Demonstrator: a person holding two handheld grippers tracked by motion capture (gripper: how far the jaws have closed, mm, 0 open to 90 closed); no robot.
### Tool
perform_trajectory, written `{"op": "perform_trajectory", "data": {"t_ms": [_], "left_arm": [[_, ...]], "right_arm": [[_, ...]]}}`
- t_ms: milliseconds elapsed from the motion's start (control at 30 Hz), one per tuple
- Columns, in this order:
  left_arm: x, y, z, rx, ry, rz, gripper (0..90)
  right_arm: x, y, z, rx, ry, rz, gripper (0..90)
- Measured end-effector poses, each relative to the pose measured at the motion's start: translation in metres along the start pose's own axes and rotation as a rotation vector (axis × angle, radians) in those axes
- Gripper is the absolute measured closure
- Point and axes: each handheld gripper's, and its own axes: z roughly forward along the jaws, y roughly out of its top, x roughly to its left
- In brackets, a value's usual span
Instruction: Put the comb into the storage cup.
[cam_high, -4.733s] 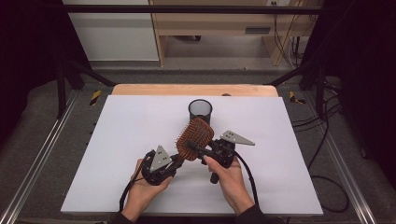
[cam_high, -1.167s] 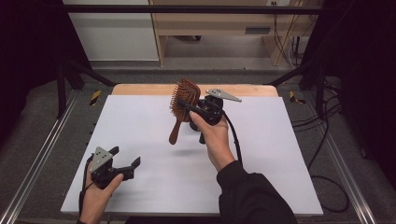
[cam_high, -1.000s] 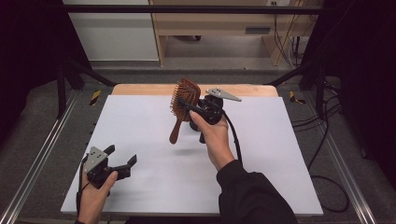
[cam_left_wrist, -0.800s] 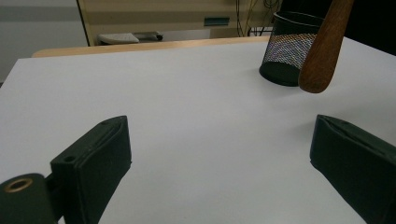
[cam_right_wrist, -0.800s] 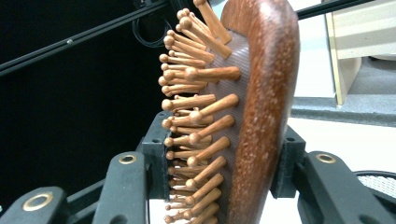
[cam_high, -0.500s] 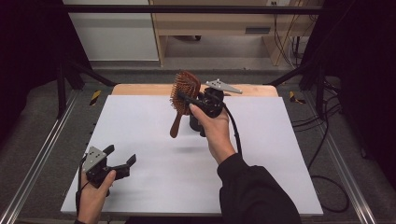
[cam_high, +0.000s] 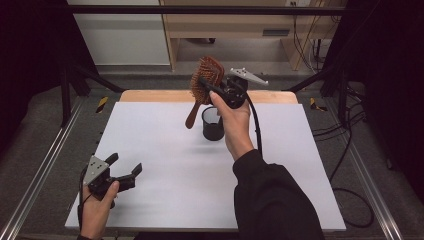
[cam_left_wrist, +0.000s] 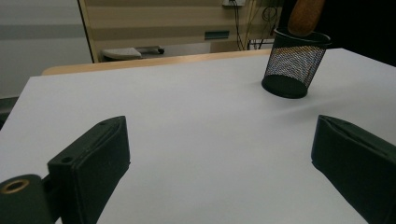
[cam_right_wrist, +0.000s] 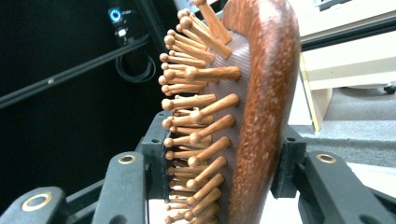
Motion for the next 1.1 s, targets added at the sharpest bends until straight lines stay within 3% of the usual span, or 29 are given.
{"op": "perform_trajectory", "data": {"t_ms": [133, 367, 1100], "left_arm": [[0.002, -0.001, 0.001, 0.004, 0.007, -0.002, 4.6], [0.007, 0.001, -0.003, -0.029, 0.027, -0.017, 4.3], [0.010, 0.001, -0.003, -0.027, 0.024, -0.027, 4.1]], "right_arm": [[-0.007, 0.009, 0.004, -0.016, -0.019, -0.012, 51.7], [-0.013, 0.017, 0.007, -0.020, -0.046, -0.037, 51.6], [-0.016, 0.023, 0.002, -0.059, -0.107, -0.136, 51.4]]}}
